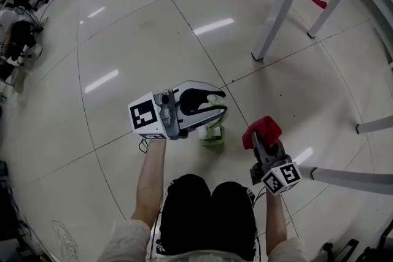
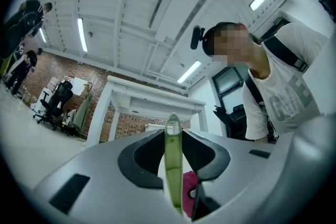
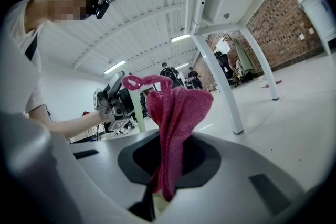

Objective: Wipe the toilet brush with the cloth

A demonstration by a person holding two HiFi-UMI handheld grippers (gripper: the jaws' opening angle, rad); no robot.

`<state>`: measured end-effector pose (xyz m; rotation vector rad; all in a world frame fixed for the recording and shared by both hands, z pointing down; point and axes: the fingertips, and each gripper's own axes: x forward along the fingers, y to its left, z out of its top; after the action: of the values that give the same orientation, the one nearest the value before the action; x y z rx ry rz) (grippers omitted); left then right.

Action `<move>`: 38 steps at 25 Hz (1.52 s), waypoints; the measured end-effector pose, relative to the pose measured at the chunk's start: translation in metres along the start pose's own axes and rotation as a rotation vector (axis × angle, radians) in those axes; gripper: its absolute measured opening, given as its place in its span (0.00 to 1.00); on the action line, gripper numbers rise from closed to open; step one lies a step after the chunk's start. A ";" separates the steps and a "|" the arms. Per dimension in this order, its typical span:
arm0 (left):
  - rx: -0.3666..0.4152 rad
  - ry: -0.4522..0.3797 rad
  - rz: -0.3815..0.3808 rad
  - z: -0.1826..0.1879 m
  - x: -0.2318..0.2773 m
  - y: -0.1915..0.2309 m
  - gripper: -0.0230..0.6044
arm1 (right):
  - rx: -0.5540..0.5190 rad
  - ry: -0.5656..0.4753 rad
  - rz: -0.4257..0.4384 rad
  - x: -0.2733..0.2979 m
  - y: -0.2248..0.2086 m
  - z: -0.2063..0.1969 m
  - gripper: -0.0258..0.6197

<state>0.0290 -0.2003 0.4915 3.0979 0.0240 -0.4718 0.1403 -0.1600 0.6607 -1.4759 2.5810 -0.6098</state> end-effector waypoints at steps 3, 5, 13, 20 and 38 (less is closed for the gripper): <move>-0.034 0.044 0.019 -0.023 -0.005 -0.003 0.21 | -0.001 0.011 0.012 -0.002 0.004 -0.007 0.09; -0.054 0.083 0.019 -0.040 -0.007 -0.004 0.21 | -0.002 0.012 0.014 -0.003 0.004 -0.009 0.09; -0.139 0.033 0.059 -0.070 -0.019 0.003 0.21 | -0.003 0.025 -0.008 -0.013 0.001 -0.017 0.09; -0.139 -0.063 0.207 -0.033 -0.024 0.005 0.34 | -0.016 0.015 -0.006 -0.012 0.008 -0.001 0.09; 0.062 0.057 1.074 0.019 -0.131 0.033 0.04 | -0.082 -0.064 -0.178 0.054 0.030 0.094 0.09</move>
<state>-0.1012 -0.2354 0.5127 2.6071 -1.5324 -0.3068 0.1147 -0.2188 0.5690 -1.7354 2.4722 -0.4709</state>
